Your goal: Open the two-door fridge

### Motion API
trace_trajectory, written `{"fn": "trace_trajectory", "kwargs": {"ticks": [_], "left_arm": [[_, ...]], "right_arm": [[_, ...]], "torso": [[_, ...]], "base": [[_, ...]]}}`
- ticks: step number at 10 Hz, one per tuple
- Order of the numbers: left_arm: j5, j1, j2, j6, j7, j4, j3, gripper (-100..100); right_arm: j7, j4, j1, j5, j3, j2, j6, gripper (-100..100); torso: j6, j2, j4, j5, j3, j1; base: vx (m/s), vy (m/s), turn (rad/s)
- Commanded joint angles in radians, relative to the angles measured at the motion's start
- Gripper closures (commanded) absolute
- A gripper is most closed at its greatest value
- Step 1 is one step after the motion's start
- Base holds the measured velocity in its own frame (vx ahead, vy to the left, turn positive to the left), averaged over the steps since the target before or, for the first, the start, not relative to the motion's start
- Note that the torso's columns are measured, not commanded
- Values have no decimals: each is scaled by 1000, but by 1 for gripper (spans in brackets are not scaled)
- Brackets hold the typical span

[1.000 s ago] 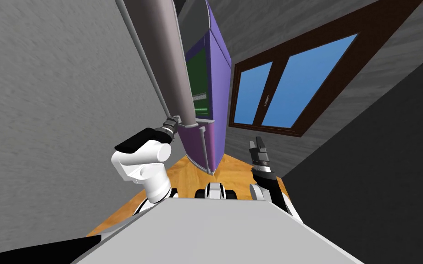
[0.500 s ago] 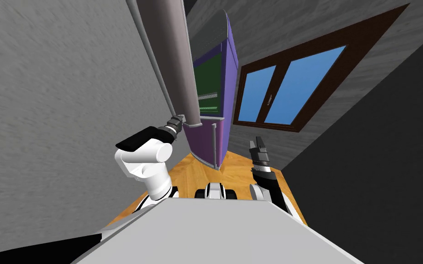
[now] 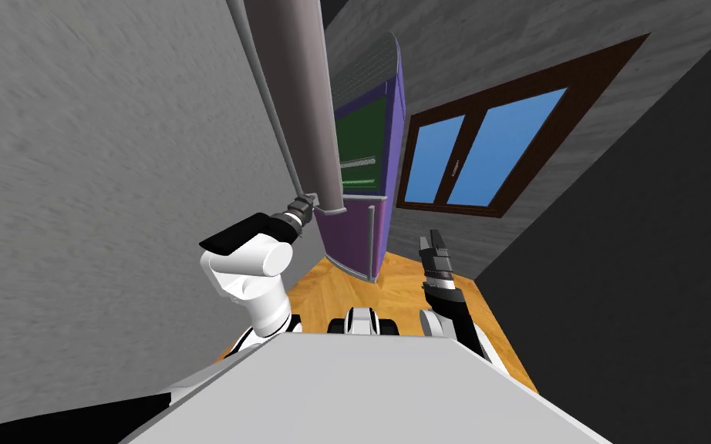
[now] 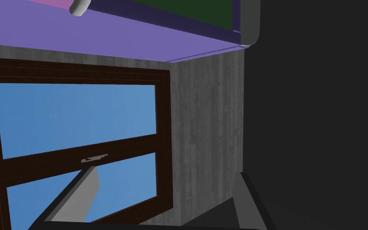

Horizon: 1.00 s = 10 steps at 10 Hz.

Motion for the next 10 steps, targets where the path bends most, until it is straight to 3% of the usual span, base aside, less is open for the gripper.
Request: {"fn": "trace_trajectory", "kwargs": {"ticks": [1,10], "left_arm": [[27,-3,3,-15,-4,1,-2,100],[99,-8,-5,-21,-11,1,-43,100]], "right_arm": [[0,0,0,0,0,0,0,0],[0,0,0,0,0,0,0,0]], "torso": [[0,-4,-1,-1,-3,-6],[2,-10,-1,-2,-8,-3]], "base": [[-72,265,-45],[-55,238,-44]]}}
